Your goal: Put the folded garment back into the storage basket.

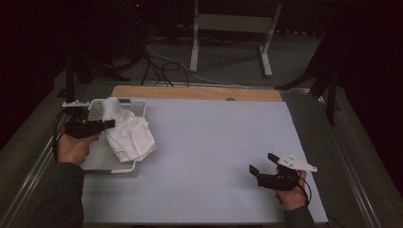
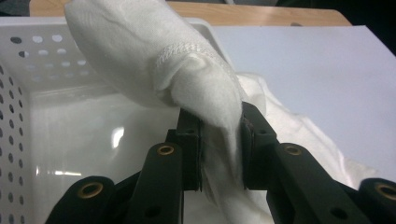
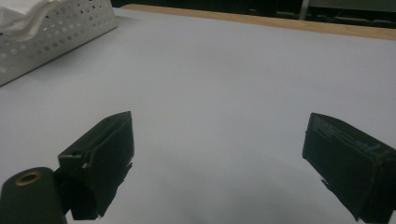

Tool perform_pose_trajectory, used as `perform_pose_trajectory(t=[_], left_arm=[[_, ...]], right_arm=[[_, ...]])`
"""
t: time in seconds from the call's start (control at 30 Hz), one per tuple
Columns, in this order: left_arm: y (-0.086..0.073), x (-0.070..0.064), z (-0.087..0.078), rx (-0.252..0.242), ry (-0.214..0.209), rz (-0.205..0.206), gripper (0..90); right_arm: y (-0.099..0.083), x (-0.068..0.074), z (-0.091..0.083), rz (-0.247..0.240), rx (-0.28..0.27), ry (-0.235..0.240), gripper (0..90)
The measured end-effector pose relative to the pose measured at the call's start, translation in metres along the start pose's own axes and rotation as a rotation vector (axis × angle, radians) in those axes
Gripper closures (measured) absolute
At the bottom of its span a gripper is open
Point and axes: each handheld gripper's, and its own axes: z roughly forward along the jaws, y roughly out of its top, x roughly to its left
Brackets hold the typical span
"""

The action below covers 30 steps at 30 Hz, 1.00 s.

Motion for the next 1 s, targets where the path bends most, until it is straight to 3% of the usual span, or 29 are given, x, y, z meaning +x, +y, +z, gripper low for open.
perform_pose_trajectory(t=[0.6, 1.0], left_arm=[[-0.014, 0.013, -0.001, 0.018, 0.015, -0.002, 73.9], [-0.016, 0.012, 0.005, 0.039, 0.027, 0.042, 73.9]], right_arm=[[0.000, 0.001, 0.001, -0.004, 0.005, 0.001, 9.2], [0.000, 0.000, 0.000, -0.002, -0.001, 0.002, 9.2]])
